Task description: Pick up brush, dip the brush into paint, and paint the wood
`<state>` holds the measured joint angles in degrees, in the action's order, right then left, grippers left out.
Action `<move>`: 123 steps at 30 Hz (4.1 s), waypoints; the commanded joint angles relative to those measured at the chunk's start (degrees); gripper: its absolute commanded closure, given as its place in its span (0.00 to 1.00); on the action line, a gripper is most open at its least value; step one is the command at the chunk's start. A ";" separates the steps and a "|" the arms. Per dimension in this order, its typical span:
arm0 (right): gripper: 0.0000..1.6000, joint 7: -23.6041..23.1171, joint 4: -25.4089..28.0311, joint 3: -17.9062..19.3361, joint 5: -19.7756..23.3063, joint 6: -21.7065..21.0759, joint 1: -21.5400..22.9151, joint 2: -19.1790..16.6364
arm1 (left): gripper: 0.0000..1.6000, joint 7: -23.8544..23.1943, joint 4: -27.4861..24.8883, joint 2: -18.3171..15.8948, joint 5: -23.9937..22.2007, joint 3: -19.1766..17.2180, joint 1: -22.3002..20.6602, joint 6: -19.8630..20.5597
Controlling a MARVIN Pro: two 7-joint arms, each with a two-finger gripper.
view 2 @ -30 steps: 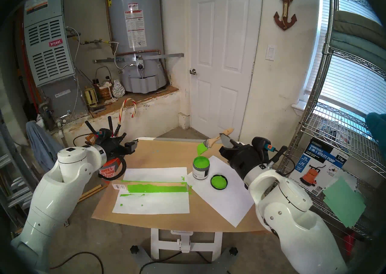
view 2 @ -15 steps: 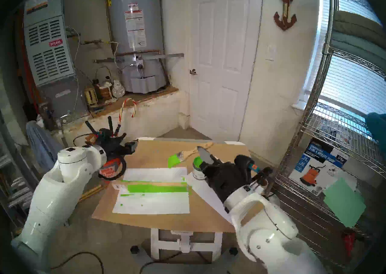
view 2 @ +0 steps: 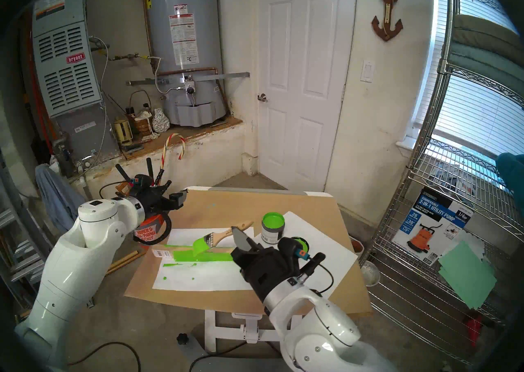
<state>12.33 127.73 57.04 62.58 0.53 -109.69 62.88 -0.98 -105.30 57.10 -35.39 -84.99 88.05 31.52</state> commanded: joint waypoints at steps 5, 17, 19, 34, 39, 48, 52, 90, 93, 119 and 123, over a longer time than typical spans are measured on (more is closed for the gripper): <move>1.00 0.80 -3.20 -5.55 3.09 3.45 8.17 3.25 | 0.00 0.00 -0.90 -0.11 -0.08 -0.48 -0.56 -0.17; 1.00 1.48 -6.44 -12.34 7.58 6.61 14.54 1.91 | 0.00 -0.01 -0.88 -0.11 -0.07 -0.47 -0.57 -0.18; 1.00 1.23 -6.95 -13.29 8.33 7.63 15.37 1.85 | 0.00 -0.01 -0.88 -0.11 -0.07 -0.47 -0.57 -0.18; 1.00 5.01 -11.01 -21.58 11.81 13.72 23.21 1.57 | 0.00 0.00 -0.90 -0.11 -0.08 -0.48 -0.57 -0.17; 1.00 6.12 -11.72 -24.04 12.61 16.46 25.39 1.18 | 0.00 0.26 -1.10 -0.10 -0.07 -0.88 -0.35 -0.39; 1.00 7.63 -12.04 -26.64 13.43 19.38 27.76 0.71 | 0.00 1.74 -3.43 -2.25 -0.31 -6.21 2.99 -0.68; 1.00 8.48 -12.44 -28.31 14.02 20.76 29.37 0.53 | 0.00 2.69 -5.87 -2.71 -0.92 -10.28 6.54 -0.64; 1.00 18.08 -16.28 -43.20 17.11 36.27 43.18 0.93 | 0.00 2.66 -8.10 -2.43 -2.55 -15.00 12.07 -1.17; 1.00 18.69 -16.55 -43.81 17.55 36.93 43.91 1.19 | 0.00 2.64 -8.10 -2.43 -2.55 -15.00 12.08 -1.18; 1.00 25.18 -19.51 -52.14 18.92 45.13 52.03 4.21 | 0.00 2.59 -8.11 -2.43 -2.54 -15.03 12.12 -1.24; 1.00 26.90 -19.69 -53.55 18.73 46.63 53.47 4.72 | 0.00 2.59 -8.12 -2.42 -2.51 -15.04 12.12 -1.24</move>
<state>38.05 107.75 4.88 81.87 44.54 -59.82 65.71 1.47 -112.35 54.84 -38.07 -99.31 100.59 30.87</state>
